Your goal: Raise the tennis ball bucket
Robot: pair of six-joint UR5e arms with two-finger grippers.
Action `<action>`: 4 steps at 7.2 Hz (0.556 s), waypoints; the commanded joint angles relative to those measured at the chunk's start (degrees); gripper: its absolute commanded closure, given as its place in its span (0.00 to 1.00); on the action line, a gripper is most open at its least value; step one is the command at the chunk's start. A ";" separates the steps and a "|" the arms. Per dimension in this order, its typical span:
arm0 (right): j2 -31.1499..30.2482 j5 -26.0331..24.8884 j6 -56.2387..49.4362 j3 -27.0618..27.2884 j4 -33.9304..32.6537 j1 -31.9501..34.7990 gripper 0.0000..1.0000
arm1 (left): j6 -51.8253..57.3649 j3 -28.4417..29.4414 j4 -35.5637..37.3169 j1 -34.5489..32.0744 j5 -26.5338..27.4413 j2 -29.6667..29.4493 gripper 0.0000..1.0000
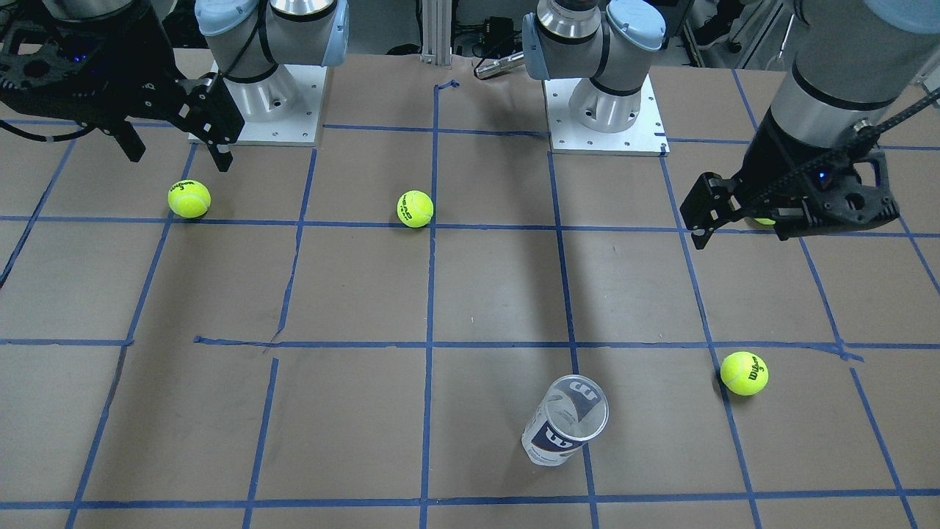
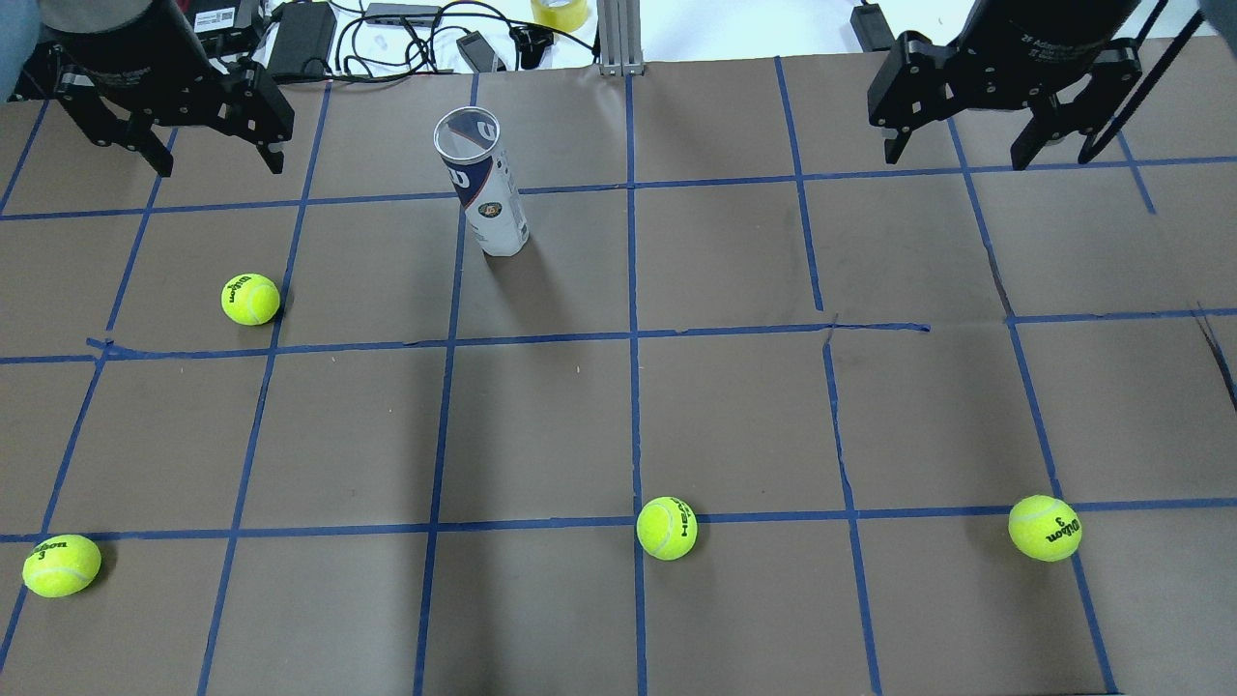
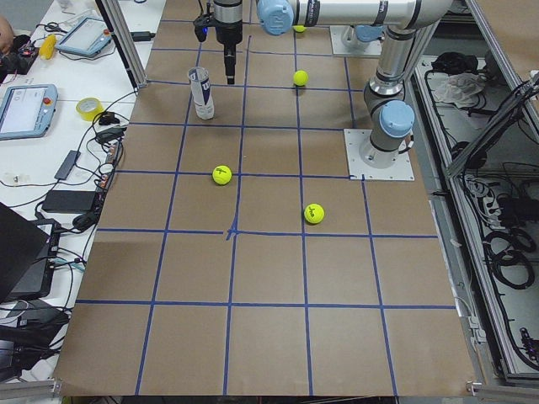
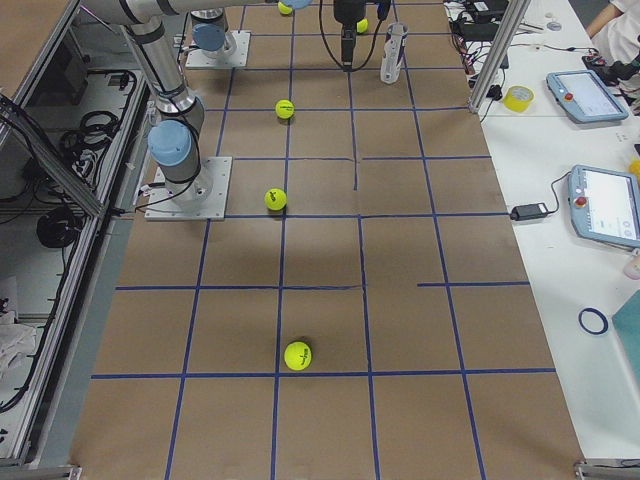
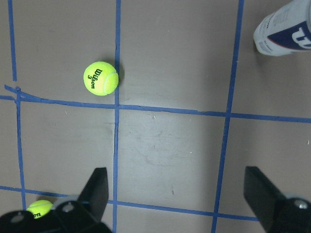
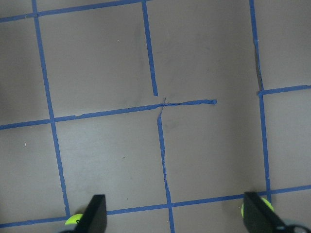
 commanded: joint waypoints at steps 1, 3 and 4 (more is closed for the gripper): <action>0.00 -0.07 -0.03 0.11 0.01 0.00 0.00 | -1.00 -2.67 0.66 -0.19 -1.97 2.03 0.00; 0.00 -0.07 -0.03 0.11 0.10 0.00 0.00 | -2.40 -3.56 2.15 -0.54 -4.60 2.39 0.00; 0.00 -0.07 -0.03 0.11 0.10 0.00 0.00 | -3.81 -3.82 2.07 -0.63 -5.32 2.74 0.00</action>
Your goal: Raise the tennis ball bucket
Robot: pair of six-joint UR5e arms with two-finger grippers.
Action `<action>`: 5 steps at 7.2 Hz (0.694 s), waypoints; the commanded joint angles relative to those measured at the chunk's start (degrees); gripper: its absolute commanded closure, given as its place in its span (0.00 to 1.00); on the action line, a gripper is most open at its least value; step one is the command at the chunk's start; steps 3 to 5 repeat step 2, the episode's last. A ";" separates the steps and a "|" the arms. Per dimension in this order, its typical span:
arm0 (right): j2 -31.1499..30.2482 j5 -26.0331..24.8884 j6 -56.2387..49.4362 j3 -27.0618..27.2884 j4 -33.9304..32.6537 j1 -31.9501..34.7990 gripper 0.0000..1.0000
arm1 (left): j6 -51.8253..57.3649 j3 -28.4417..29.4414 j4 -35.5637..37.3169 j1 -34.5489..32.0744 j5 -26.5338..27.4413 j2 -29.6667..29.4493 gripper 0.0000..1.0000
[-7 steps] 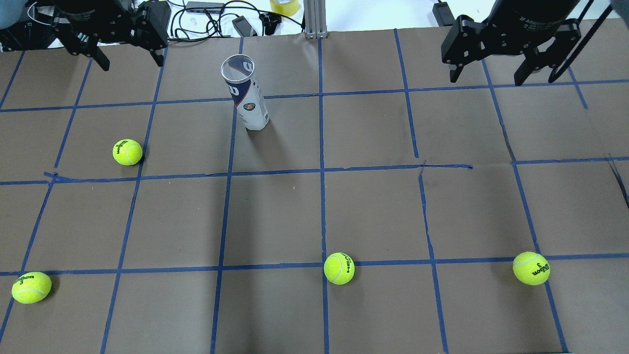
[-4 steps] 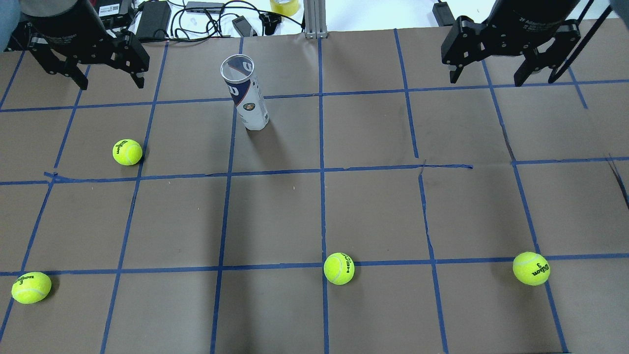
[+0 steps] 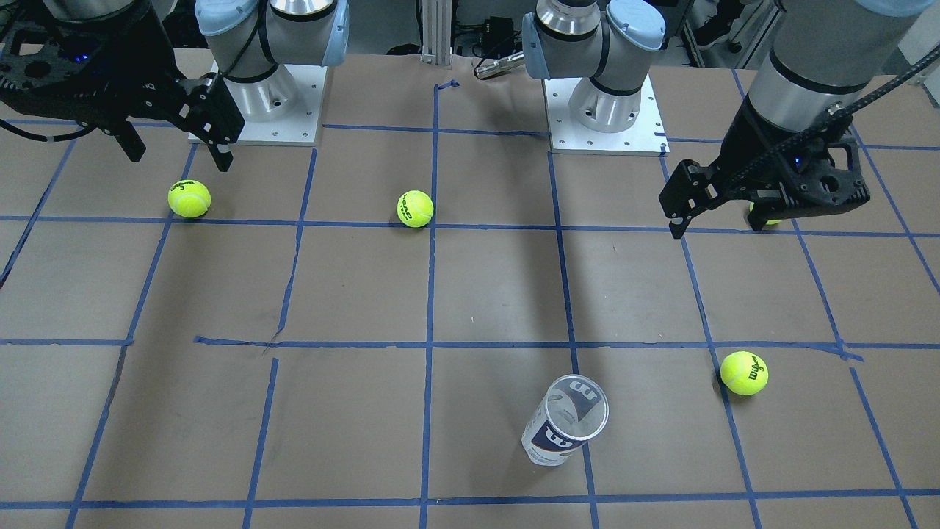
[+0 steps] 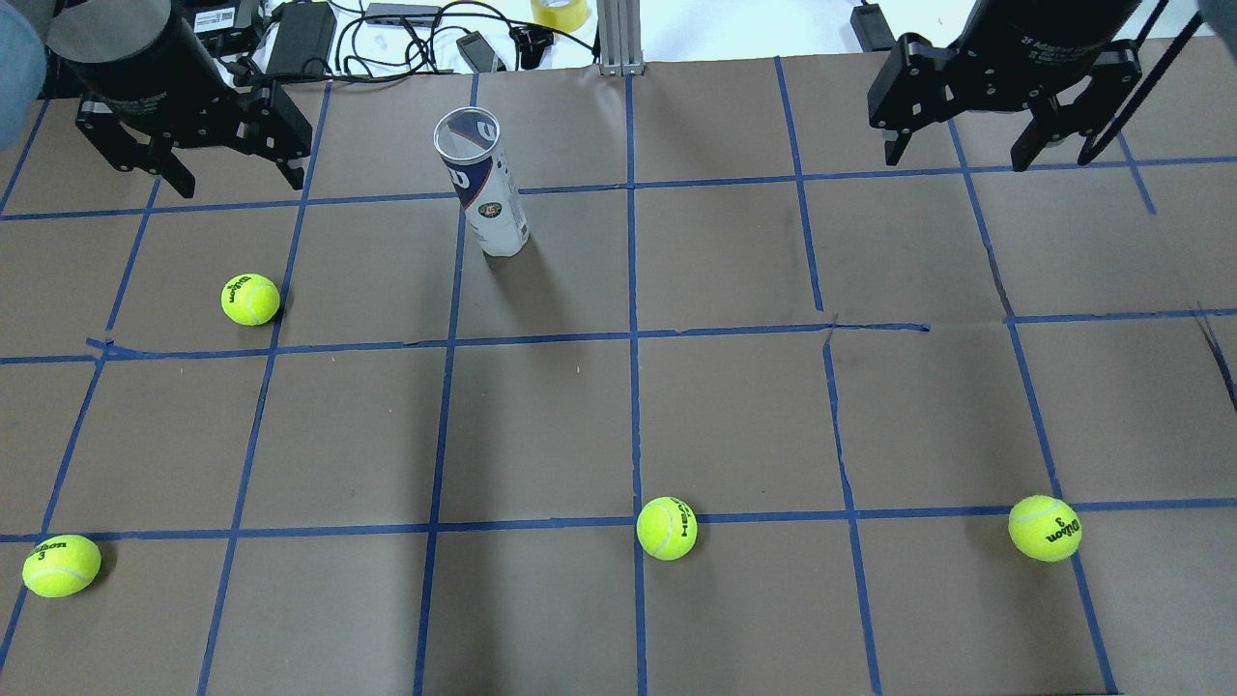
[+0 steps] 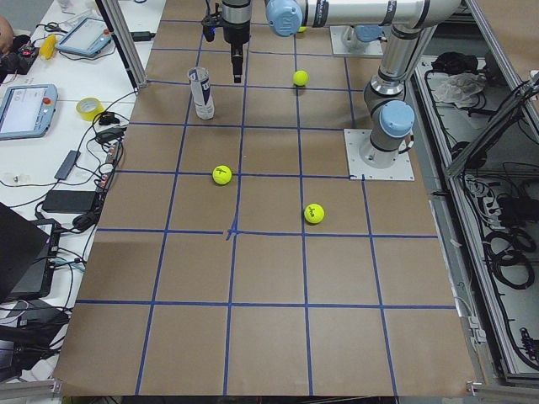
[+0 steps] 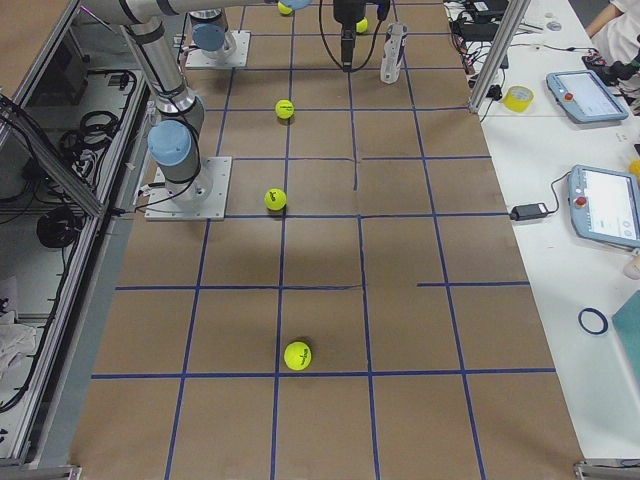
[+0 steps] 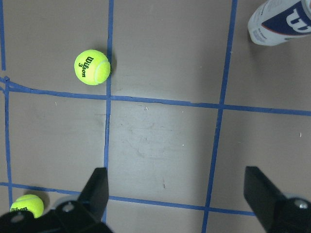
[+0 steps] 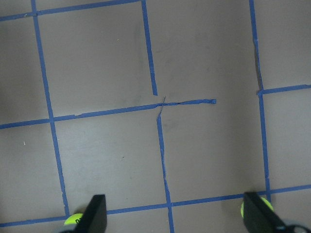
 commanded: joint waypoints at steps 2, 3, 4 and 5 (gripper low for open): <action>-0.26 -2.18 -0.17 -0.17 -0.06 0.09 0.00 | -1.71 -0.48 0.13 -0.30 -1.57 0.65 0.00; -0.26 -2.18 -0.17 -0.17 -0.06 0.09 0.00 | -1.71 -0.48 0.13 -0.30 -1.57 0.65 0.00; -0.26 -2.18 -0.17 -0.17 -0.06 0.09 0.00 | -1.71 -0.48 0.13 -0.30 -1.57 0.65 0.00; -0.26 -2.18 -0.17 -0.17 -0.06 0.09 0.00 | -1.71 -0.48 0.13 -0.30 -1.57 0.65 0.00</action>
